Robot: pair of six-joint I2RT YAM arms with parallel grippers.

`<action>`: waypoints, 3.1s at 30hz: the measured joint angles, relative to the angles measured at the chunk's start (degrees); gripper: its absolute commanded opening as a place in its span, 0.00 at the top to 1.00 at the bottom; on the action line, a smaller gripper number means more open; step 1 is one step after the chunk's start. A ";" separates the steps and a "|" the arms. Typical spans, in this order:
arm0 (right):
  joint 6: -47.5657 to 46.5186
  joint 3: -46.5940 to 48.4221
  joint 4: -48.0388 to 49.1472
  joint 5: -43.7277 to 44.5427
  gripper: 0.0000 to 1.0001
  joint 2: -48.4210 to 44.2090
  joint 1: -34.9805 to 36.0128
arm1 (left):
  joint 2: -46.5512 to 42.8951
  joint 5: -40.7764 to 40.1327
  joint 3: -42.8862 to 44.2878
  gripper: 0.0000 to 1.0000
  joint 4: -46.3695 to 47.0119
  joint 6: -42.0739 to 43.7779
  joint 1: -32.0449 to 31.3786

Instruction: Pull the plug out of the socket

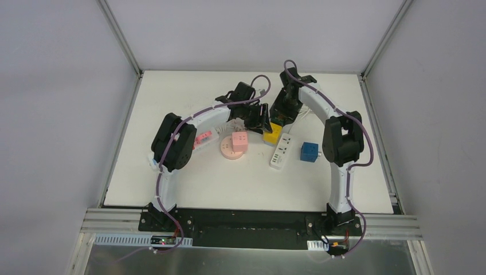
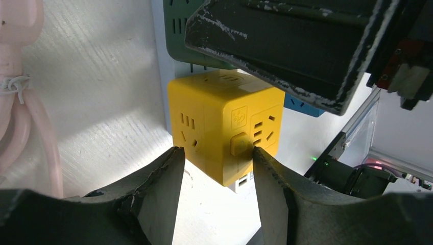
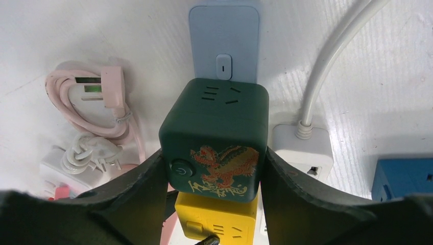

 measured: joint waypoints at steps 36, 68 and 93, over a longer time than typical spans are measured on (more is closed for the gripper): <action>-2.10 -9.90 9.97 -1.22 1.00 -5.53 -0.59 | -1.99 -1.49 -4.00 0.67 5.84 0.92 -0.26; -4.37 2.05 -0.94 7.85 1.00 0.92 3.15 | -0.79 -2.89 -1.16 0.69 2.95 1.40 -0.22; -5.31 10.12 -7.17 3.21 1.00 3.87 0.15 | -0.66 -4.31 -0.52 0.71 2.23 1.07 -0.46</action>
